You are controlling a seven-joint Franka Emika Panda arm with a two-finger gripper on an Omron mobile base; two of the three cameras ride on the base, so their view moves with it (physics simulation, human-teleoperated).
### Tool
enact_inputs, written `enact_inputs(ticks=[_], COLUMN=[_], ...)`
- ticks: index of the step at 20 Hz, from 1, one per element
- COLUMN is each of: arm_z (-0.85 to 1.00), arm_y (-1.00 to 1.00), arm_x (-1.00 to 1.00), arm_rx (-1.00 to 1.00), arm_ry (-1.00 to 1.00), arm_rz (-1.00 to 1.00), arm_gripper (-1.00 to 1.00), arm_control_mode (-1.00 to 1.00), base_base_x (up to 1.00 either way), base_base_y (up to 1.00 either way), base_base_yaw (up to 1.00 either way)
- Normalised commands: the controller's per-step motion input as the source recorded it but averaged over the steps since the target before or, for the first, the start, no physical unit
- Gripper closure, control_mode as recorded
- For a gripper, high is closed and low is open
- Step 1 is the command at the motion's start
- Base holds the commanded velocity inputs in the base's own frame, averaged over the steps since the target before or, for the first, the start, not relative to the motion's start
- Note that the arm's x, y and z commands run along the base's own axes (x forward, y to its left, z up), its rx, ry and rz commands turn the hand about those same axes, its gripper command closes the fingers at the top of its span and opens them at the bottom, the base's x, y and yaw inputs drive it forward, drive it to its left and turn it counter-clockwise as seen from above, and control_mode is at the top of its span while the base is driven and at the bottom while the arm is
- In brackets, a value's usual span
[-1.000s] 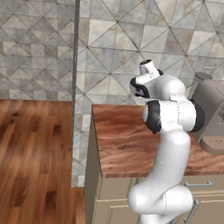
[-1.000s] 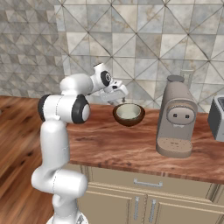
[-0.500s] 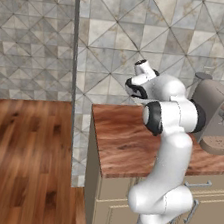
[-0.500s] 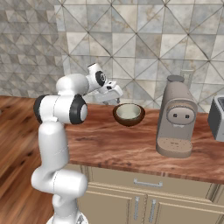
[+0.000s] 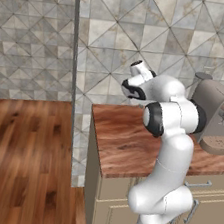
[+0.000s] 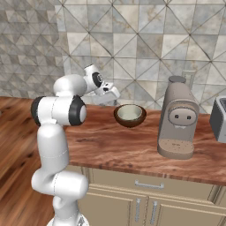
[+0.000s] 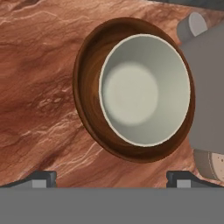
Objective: Pick up the bowls on the counter and stack them on top of one another in the open cabinet. Place the smaller bowl on top of the larger bowl.
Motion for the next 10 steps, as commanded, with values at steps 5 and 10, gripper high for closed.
enact_inputs(ticks=[5, 10], arm_z=[-0.10, -0.12], arm_y=[0.04, 0.02], arm_x=[-0.09, -0.11], arm_rx=[0.00, 0.00], arm_ry=[0.03, 0.02], arm_rz=[-0.03, -0.04], arm_gripper=[-1.00, -1.00], arm_control_mode=[-1.00, -1.00], base_base_x=[0.00, 0.00], base_base_y=[0.00, 0.00], base_base_yaw=[0.00, 0.00])
